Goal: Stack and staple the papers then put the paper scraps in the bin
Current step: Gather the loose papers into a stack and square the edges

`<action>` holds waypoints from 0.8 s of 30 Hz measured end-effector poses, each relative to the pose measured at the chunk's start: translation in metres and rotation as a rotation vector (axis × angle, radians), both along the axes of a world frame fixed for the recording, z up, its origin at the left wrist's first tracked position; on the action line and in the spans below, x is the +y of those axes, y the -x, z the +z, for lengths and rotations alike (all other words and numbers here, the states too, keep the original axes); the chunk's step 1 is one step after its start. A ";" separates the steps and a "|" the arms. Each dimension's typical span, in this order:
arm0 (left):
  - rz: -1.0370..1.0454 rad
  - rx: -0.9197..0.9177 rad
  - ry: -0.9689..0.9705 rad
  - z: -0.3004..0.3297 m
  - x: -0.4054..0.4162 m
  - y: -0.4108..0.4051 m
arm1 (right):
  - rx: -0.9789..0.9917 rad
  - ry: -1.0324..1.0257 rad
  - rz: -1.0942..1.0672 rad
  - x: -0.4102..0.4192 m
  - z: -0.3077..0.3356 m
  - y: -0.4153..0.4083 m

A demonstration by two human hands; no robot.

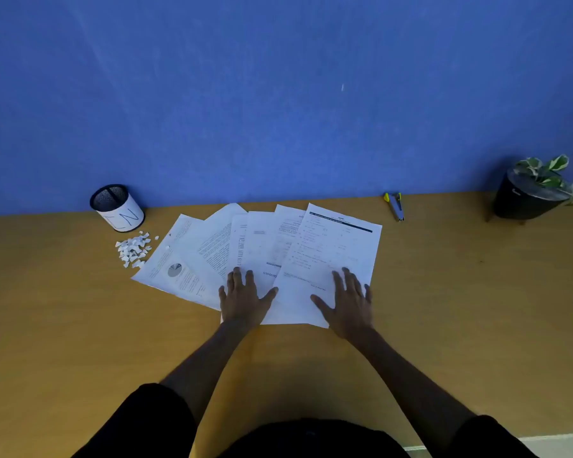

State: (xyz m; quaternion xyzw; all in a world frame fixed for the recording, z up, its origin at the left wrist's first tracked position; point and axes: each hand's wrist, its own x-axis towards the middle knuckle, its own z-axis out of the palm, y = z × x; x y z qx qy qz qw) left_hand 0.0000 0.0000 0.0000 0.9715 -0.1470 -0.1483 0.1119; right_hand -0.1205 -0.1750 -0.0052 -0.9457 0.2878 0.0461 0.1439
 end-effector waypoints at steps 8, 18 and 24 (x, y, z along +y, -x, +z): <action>0.261 0.039 0.019 0.009 -0.001 -0.009 | 0.074 -0.022 -0.300 -0.016 -0.001 0.002; 0.318 0.081 0.128 0.013 -0.011 -0.016 | 0.013 -0.127 -0.174 -0.009 -0.006 -0.004; 0.373 0.068 0.202 0.019 -0.010 -0.021 | 0.003 -0.156 -0.106 -0.012 -0.005 -0.004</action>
